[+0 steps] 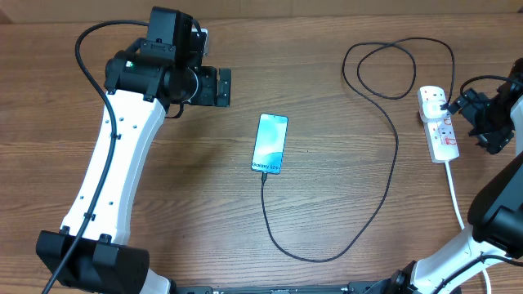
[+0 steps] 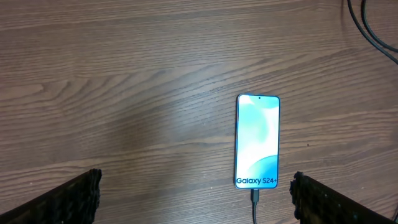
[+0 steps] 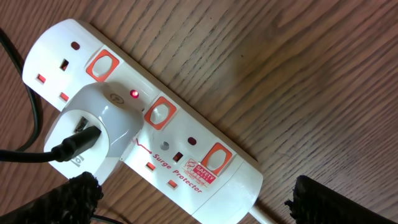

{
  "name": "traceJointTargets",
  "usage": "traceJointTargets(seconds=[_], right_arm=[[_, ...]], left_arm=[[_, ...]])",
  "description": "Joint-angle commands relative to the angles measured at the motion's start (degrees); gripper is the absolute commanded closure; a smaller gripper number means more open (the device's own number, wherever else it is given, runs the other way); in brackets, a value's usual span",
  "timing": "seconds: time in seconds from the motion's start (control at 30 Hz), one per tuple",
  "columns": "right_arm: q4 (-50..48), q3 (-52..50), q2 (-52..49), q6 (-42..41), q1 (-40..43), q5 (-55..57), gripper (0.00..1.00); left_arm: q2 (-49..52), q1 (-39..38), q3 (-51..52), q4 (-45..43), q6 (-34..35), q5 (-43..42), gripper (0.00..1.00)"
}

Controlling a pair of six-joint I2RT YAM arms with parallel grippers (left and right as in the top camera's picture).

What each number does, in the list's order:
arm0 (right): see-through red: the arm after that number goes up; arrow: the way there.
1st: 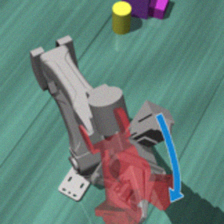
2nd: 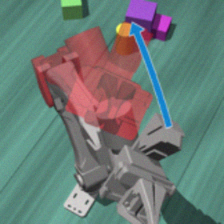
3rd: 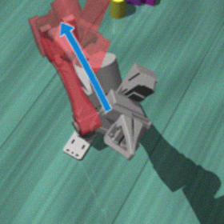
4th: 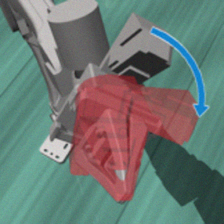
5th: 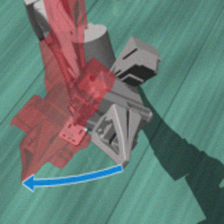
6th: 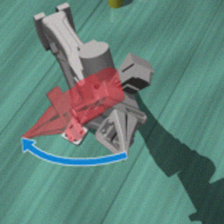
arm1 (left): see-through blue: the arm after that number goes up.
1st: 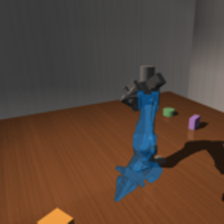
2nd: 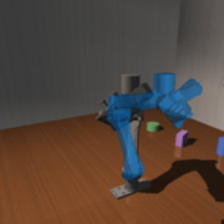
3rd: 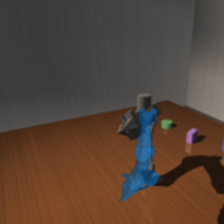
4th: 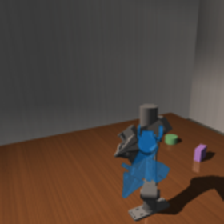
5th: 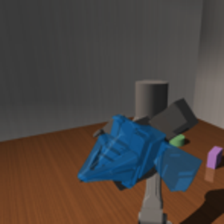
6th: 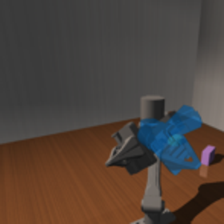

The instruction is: Plug charger to phone and switch on socket

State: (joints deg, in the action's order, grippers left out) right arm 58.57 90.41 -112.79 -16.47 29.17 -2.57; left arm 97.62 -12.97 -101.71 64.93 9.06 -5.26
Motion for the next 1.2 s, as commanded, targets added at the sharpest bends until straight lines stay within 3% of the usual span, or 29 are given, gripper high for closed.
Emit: traceJointTargets(seconds=[0.0,1.17], right_arm=[[-0.2,0.7,0.0,0.3,-0.2,0.3,0.00],[-0.2,0.7,0.0,0.3,-0.2,0.3,0.00]], left_arm=[[-0.4,0.2,-0.7,-0.1,0.8,1.0,0.00],[-0.6,0.2,-0.7,-0.7,0.8,3.6,0.00]])
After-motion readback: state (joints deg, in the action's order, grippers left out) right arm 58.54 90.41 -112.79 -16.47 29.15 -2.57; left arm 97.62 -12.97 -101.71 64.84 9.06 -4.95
